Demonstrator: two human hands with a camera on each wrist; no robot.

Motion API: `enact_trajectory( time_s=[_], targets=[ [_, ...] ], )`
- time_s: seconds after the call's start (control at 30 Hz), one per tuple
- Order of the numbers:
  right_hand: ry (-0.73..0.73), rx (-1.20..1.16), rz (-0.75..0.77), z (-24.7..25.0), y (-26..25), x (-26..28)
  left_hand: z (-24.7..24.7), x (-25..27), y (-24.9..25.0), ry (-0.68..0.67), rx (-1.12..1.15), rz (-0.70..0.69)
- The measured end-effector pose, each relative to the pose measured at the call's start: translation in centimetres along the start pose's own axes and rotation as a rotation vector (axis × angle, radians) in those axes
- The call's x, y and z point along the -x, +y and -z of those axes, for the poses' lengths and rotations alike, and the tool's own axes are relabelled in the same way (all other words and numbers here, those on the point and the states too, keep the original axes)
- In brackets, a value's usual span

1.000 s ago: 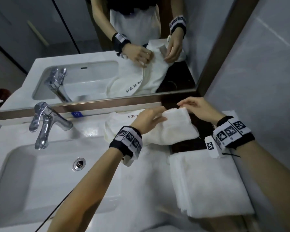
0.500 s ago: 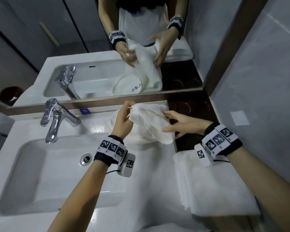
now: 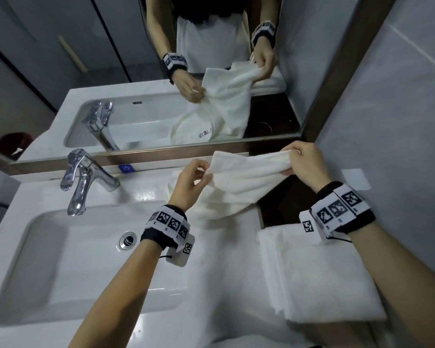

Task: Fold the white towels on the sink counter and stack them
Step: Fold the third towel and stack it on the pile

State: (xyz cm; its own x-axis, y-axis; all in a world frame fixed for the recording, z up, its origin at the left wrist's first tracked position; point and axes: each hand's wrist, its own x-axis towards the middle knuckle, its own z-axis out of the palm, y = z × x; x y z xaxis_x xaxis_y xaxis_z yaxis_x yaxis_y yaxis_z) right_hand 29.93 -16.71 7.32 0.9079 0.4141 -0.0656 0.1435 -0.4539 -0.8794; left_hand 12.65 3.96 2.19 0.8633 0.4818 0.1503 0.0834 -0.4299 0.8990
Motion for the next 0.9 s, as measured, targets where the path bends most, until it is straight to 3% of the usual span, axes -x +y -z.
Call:
enact_trajectory(
  time_s=[0.1, 0.17, 0.27, 0.33, 0.4, 0.57, 0.63, 0.7, 0.8, 0.9],
  targets=[
    [0.009, 0.238, -0.089, 1.0, 1.6, -0.4, -0.7, 0.7, 0.0, -0.080, -0.188, -0.148],
    [-0.062, 0.428, -0.162, 1.8, 2.9, -0.5, -1.0, 1.6, 0.0, -0.154, -0.279, -0.250],
    [-0.237, 0.770, -0.275, 2.7, 3.8, 0.0, -1.2, 3.5, -0.4, -0.292, -0.316, -0.268],
    [-0.315, 1.014, -0.273, 2.6, 3.7, 0.5, -1.5, 4.5, -0.9, -0.385, -0.395, -0.249],
    [-0.375, 1.080, -0.147, 1.6, 3.9, 0.5, -1.6, 5.3, -1.5, -0.426, -0.429, -0.208],
    [-0.473, 0.835, 0.497, -3.4, 2.5, 1.5, -1.8, 5.7, -1.9, -0.400, -0.413, -0.143],
    [-0.546, 0.863, 0.628, -5.2, 1.9, 1.7, -1.8, 5.4, -1.7, -0.371, -0.375, -0.120],
    [-0.471, 0.791, 0.571, -5.5, 1.7, 1.4, -1.7, 5.1, -1.5, -0.341, -0.365, -0.104],
    [-0.071, 0.477, 0.274, -3.0, 1.6, -0.5, -1.4, 4.6, -1.6, -0.256, -0.388, -0.101],
    [0.208, 0.491, 0.058, 1.7, 2.3, -2.6, -1.1, 3.9, -2.0, -0.134, -0.384, -0.068]
  ],
)
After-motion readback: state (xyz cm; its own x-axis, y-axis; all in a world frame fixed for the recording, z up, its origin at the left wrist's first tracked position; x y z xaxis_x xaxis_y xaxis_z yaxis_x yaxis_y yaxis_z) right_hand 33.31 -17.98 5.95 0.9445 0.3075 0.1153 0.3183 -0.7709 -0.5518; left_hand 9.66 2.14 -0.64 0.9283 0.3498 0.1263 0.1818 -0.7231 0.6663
